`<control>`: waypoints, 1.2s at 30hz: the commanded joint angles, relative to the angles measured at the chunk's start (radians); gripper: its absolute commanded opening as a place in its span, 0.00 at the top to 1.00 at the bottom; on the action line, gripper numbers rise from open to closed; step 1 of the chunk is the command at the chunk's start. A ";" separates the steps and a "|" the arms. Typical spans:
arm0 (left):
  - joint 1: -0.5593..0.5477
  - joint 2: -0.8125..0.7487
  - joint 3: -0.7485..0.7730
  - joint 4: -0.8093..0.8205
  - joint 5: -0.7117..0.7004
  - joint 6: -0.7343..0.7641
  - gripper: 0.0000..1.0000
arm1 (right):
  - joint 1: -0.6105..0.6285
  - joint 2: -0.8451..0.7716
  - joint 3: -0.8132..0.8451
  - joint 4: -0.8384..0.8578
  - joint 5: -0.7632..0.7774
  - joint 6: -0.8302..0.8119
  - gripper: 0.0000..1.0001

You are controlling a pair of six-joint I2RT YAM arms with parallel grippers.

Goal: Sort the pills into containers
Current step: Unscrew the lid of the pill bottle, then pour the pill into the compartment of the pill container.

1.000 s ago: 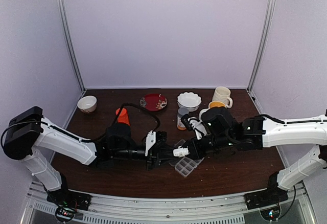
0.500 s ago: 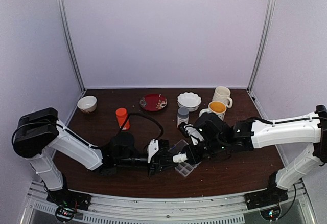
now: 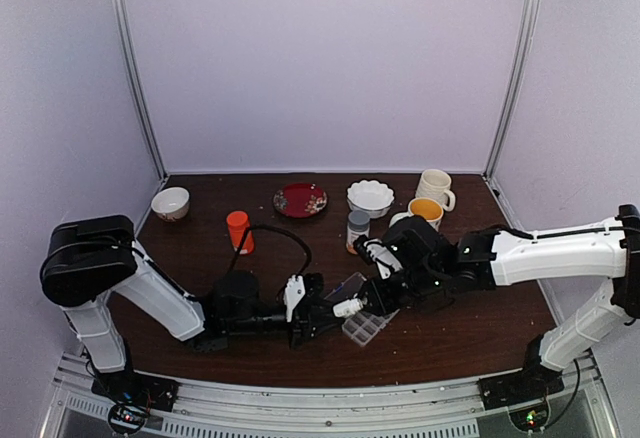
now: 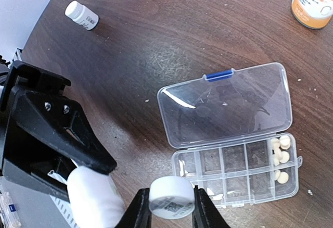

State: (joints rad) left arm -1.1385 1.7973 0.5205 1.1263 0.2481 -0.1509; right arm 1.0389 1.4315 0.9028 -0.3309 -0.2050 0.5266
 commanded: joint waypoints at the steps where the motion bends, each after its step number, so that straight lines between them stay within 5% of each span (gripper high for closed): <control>1: 0.007 0.034 -0.024 0.099 -0.072 -0.049 1.00 | -0.020 -0.020 0.010 -0.022 -0.006 -0.044 1.00; 24: -0.066 0.050 0.030 -0.116 -0.230 -0.117 1.00 | -0.127 -0.197 -0.045 -0.128 0.139 -0.100 1.00; 36: -0.108 0.041 0.061 -0.237 -0.328 -0.152 1.00 | -0.135 -0.301 -0.124 -0.092 0.090 -0.083 1.00</control>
State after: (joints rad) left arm -1.2270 1.8412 0.5529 0.9203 -0.0303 -0.2867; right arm 0.9100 1.1656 0.8135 -0.4500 -0.0944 0.4404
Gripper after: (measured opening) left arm 0.267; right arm 0.253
